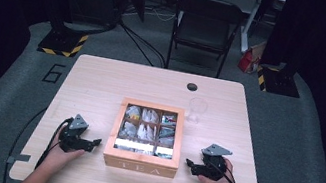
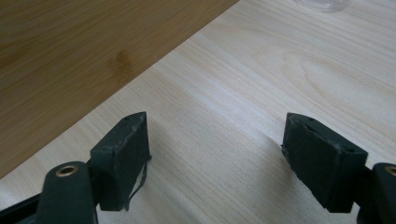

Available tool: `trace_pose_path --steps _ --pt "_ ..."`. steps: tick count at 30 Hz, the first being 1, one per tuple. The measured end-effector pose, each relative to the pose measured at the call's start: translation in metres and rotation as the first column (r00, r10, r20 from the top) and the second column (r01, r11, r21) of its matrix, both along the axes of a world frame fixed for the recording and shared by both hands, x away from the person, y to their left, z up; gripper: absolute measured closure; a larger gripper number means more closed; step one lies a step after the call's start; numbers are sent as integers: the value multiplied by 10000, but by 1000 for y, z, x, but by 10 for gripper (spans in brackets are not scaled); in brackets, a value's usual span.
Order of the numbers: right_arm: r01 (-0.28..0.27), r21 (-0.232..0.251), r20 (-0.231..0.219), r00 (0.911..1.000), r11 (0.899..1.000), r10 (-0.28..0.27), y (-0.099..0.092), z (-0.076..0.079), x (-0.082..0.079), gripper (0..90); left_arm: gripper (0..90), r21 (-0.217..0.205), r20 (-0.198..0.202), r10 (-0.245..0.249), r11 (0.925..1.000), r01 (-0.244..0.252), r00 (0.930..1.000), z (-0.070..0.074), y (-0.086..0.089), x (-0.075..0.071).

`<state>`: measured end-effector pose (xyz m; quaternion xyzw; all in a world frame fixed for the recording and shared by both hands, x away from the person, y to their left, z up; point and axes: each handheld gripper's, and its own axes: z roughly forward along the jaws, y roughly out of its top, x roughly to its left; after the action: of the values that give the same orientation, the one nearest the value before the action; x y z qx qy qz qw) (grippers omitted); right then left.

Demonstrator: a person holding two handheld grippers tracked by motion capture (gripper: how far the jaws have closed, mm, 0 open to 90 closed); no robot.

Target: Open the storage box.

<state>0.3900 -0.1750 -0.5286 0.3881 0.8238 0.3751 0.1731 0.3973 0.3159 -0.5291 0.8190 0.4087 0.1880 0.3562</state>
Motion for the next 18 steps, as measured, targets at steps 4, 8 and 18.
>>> trace_pose_path --steps 4,8,18 --pt "1 10 -10 10000 10000 -1 0 0 0 224 153 -13 -28 32 10000 -32 10000 0 0 0" --pt "0 12 -9 10000 10000 0 0 0 0 224 153 -17 131 114 9999 -114 9998 -1 -1 0" --pt "-43 -46 77 10000 10000 44 -1 1 0 263 155 -46 15 124 9999 -124 9999 0 0 -1"
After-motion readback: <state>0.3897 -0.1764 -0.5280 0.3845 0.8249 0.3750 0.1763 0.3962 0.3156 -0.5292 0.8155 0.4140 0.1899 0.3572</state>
